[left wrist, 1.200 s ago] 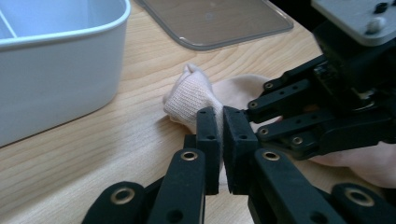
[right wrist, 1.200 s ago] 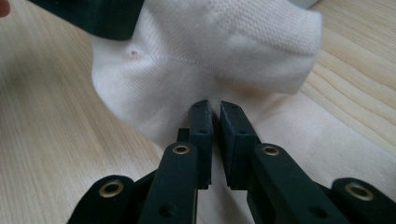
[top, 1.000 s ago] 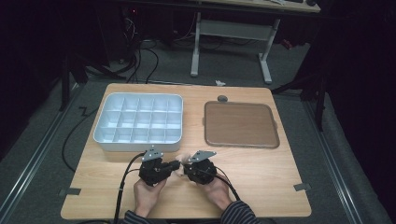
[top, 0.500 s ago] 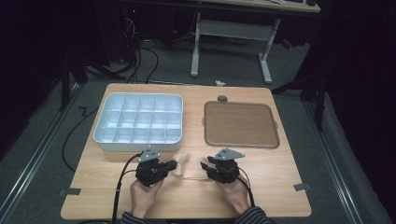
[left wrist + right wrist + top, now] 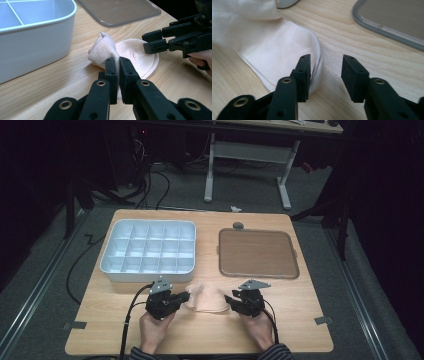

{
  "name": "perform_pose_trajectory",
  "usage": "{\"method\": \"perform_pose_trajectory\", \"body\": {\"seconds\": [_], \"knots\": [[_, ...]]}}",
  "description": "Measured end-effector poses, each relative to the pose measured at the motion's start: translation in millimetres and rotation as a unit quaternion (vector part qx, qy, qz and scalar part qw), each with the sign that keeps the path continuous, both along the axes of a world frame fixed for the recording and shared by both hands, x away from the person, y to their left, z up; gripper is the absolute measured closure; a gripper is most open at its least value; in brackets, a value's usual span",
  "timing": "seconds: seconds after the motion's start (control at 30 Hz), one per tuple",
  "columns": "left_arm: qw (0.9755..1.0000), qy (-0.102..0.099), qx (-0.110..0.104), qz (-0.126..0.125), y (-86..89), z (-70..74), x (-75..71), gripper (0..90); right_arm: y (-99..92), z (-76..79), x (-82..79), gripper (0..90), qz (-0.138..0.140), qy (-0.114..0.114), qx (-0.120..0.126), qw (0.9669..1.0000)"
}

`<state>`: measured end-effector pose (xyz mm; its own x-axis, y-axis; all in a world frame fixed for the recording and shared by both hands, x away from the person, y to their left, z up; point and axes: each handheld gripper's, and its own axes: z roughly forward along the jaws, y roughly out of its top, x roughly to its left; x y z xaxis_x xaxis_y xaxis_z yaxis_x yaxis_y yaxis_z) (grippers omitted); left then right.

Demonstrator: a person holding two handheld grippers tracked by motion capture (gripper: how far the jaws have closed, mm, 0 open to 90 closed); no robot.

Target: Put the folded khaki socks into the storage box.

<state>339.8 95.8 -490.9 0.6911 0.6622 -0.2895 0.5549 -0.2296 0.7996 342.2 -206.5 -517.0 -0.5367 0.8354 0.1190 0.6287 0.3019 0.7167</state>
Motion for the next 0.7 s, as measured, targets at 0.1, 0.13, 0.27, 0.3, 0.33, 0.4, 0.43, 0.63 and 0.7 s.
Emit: {"method": "perform_pose_trajectory", "body": {"seconds": [0.1, 0.13, 0.27, 0.3, 0.33, 0.4, 0.43, 0.63, 0.7], "knots": [[1.0, -0.002, 0.004, -0.002, -0.4, 1.4, -0.3, 86.2, -1.1, -5.2, 1.2, 68.2, -0.001, 0.011, 0.011, 0.9999], [1.0, -0.002, 0.004, -0.003, -0.6, 1.7, -0.5, 86.2, 0.0, -7.2, 1.5, 73.0, 0.0, 0.012, 0.013, 0.9998], [0.9998, -0.017, 0.011, -0.004, -4.3, 3.1, -3.3, 86.3, 2.3, -7.9, 1.2, 79.1, 0.005, 0.001, 0.01, 0.9999], [0.9997, -0.019, 0.013, -0.005, -5.4, 3.7, -3.6, 86.2, 3.8, -8.8, 1.1, 82.7, 0.008, -0.004, 0.009, 0.9999], [0.9996, -0.021, 0.015, -0.005, -6.8, 4.1, -3.9, 86.2, 3.8, -8.8, 1.1, 82.7, 0.008, -0.004, 0.009, 0.9999], [0.9995, -0.025, 0.018, -0.008, -10.1, 5.9, -4.1, 86.3, 5.1, -9.4, 0.9, 84.2, 0.01, -0.005, 0.006, 0.9999], [0.9995, -0.025, 0.019, -0.01, -11.1, 6.5, -3.9, 86.3, 5.6, -9.8, 1.0, 84.8, 0.012, -0.007, 0.005, 0.9999], [0.9993, -0.025, 0.021, -0.016, -16.6, 7.2, -1.5, 86.2, 7.7, -9.8, -0.5, 85.7, 0.013, -0.013, 0.01, 0.9998], [0.9994, -0.025, 0.02, -0.016, -17.5, 6.6, -1.0, 86.2, 9.4, -10.3, -0.3, 85.7, 0.016, -0.016, 0.012, 0.9997]]}}
